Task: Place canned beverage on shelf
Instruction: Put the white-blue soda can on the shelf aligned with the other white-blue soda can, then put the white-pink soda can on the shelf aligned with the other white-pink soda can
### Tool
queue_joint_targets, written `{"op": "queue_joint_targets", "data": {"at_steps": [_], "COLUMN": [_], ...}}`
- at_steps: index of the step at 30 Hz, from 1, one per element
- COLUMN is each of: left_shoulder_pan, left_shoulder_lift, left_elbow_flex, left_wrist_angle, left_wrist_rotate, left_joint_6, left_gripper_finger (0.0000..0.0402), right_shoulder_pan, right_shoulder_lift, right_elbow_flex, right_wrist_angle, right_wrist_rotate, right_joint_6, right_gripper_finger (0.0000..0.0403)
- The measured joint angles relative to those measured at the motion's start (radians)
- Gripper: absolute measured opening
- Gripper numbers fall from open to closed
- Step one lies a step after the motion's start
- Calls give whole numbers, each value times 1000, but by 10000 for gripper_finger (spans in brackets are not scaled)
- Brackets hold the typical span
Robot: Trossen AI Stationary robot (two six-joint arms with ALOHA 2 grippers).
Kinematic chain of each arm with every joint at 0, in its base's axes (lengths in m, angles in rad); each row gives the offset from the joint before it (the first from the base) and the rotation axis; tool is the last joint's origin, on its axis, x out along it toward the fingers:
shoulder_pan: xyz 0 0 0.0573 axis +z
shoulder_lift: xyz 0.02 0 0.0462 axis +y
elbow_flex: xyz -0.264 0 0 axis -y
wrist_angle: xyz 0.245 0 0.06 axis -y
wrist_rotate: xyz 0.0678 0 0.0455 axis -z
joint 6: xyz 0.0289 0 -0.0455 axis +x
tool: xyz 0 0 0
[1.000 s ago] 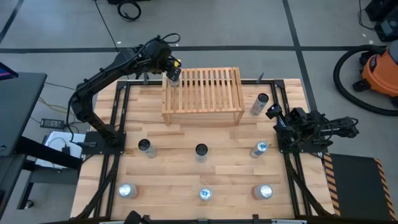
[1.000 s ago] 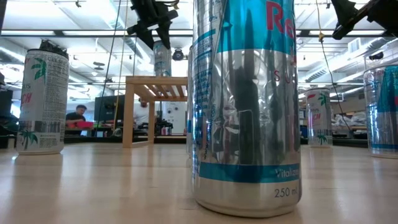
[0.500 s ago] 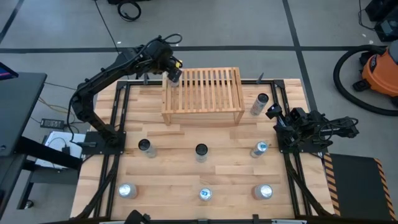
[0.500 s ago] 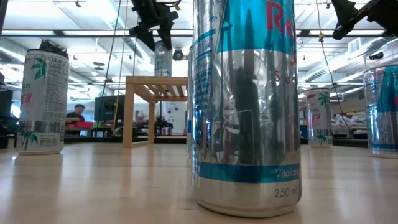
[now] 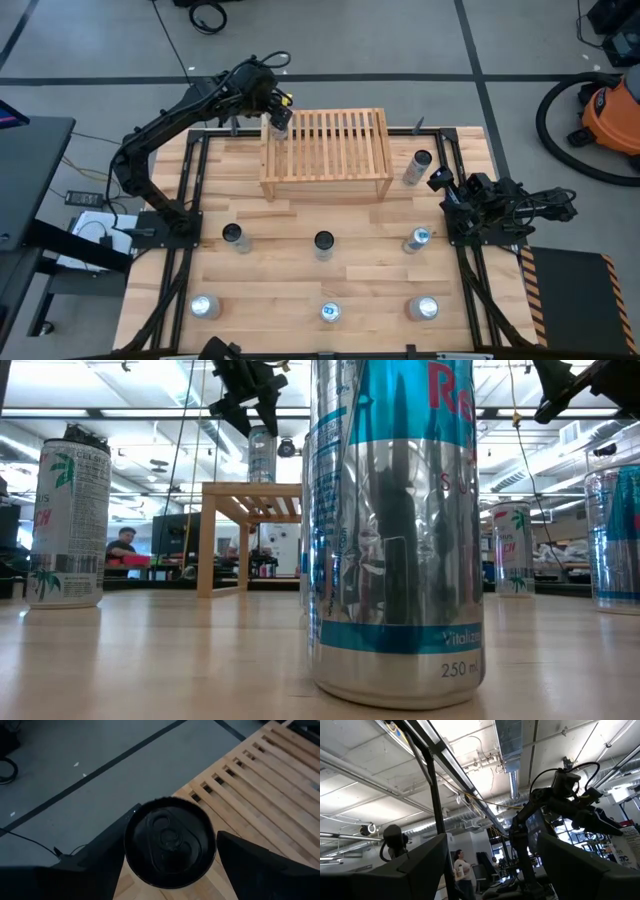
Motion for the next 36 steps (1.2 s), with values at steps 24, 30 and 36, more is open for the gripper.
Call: {"op": "queue_joint_targets", "data": {"at_steps": [24, 30, 36], "left_shoulder_pan": [-131, -243, -316], "left_shoulder_lift": [-180, -193, -191], "left_elbow_flex": [2, 2, 1], "left_wrist_angle": [-32, -83, -144], "left_wrist_rotate": [16, 17, 17], "left_joint_6": [149, 178, 158], "left_gripper_finger": [312, 311, 311], "right_shoulder_pan": [0, 0, 0], "right_shoulder_lift": [0, 0, 0], "right_elbow_flex": [0, 0, 0], "right_wrist_angle": [0, 1, 0], "right_wrist_rotate": [0, 0, 0], "right_joint_6": [0, 0, 0], "right_gripper_finger": [318, 318, 318]}}
